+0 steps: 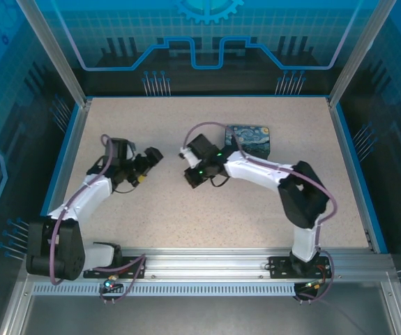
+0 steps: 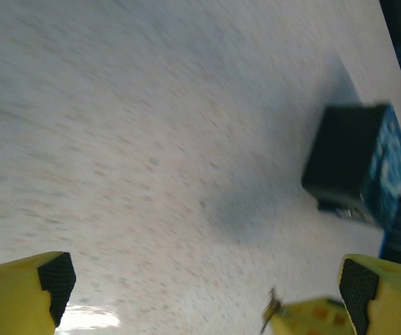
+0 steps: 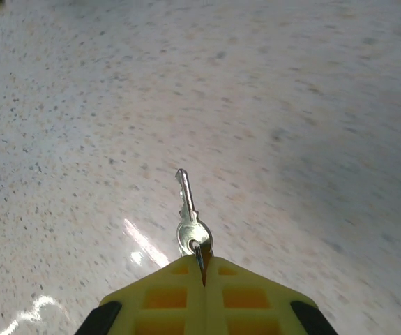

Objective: Unlock the padlock with the key

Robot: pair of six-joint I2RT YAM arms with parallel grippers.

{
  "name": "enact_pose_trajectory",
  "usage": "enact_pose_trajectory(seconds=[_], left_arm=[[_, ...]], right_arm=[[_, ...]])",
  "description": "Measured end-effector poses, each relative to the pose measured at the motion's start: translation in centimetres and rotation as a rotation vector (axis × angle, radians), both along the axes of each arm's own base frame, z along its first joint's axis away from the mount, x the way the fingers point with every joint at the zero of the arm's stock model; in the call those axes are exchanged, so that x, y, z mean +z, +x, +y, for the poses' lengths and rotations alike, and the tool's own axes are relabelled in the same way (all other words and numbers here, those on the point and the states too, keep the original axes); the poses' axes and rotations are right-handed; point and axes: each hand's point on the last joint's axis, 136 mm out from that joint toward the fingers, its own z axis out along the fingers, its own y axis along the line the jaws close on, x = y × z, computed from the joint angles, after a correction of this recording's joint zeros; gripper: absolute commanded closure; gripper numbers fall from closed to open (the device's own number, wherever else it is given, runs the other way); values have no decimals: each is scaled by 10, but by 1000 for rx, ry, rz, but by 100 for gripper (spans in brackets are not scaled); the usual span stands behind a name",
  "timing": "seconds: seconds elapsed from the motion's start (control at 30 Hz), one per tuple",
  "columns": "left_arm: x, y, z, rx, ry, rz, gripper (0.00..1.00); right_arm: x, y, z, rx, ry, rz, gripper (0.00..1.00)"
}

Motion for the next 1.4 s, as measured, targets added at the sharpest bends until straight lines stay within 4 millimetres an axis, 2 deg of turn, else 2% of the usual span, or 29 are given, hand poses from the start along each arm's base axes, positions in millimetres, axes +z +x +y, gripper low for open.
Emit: enact_pose_trajectory(seconds=[0.13,0.3,0.37,0.43,0.57,0.7,0.9,1.1,1.27,1.4], left_arm=[[8,-2,-50,-127,-66,-95,4],[12,19,-93,-198,-192,-181,25],[5,28,-108,-213,-255,-183,33],[-7,36,-122,-225,-316,-168,38],[-22,48,-149,-249,-408,-141,38],[-16,59,-171,-275,-473,-170,38],[6,66,-183,-300,-526,-234,38],[13,58,-182,-335,-494,-235,38],[33,45,-180,-401,-444,-274,40],[34,39,-184,-451,-417,-254,41]], right_arm=[[10,5,-44,-110,69,36,100],[22,3,-78,-195,181,96,100],[28,4,-86,-215,228,113,100],[35,5,-94,-230,274,128,100],[44,10,-104,-252,324,139,100],[50,11,-107,-254,340,131,100],[45,5,-108,-217,332,114,100],[36,-2,-115,-177,298,73,100],[44,-4,-115,-132,312,4,100],[58,-9,-116,-97,335,-59,100]])
